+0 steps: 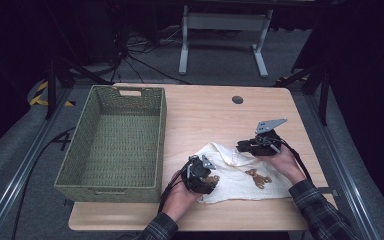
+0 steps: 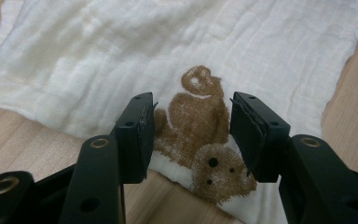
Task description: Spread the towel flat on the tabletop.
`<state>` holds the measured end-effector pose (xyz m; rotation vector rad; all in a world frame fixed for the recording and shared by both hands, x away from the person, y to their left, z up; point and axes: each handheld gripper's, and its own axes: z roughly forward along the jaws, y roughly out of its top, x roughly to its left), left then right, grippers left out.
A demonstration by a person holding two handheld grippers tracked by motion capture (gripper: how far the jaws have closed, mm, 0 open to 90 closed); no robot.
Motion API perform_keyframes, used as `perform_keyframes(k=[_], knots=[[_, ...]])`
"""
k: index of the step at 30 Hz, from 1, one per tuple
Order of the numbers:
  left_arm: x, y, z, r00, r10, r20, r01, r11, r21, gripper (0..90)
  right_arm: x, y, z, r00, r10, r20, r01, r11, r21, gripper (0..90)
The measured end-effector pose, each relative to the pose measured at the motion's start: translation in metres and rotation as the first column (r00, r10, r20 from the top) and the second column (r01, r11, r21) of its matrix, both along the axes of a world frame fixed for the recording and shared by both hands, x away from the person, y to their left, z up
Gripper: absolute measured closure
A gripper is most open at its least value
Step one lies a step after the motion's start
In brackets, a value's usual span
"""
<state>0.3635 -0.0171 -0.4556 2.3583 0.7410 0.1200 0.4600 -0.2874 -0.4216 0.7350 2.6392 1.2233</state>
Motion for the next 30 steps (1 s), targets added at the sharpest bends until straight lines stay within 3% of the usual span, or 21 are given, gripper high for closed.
perform_keyframes(k=[10, 14, 15, 23, 30], knots=[[0.000, 0.001, -0.001, 1.0000, -0.001, 0.004, 0.001, 0.9999, -0.012, 49.9, 0.017, 0.010, -0.025, 0.9968, 0.009, -0.079, -0.012, 0.9992, -0.038, 73.8], [0.000, 0.000, -0.001, 0.9999, -0.006, 0.013, 0.006, 0.9999, -0.011, 49.5, 0.018, 0.011, -0.031, 0.9942, 0.016, -0.107, -0.021, 0.9985, -0.050, 80.6], [0.000, 0.000, -0.001, 0.9999, -0.008, 0.014, 0.009, 0.9999, -0.011, 49.4, 0.018, 0.010, -0.030, 0.9943, 0.014, -0.106, -0.019, 0.9986, -0.049, 84.4], [-0.001, 0.000, -0.001, 1.0000, -0.004, 0.005, 0.004, 1.0000, -0.008, 49.3, 0.015, 0.000, -0.015, 0.9985, -0.007, -0.055, 0.006, 0.9998, -0.021, 86.5], [-0.001, 0.000, -0.001, 0.9999, -0.010, 0.011, 0.010, 0.9999, -0.007, 48.8, 0.017, -0.020, 0.004, 0.9969, -0.078, 0.010, 0.078, 0.9970, 0.001, 86.9]])
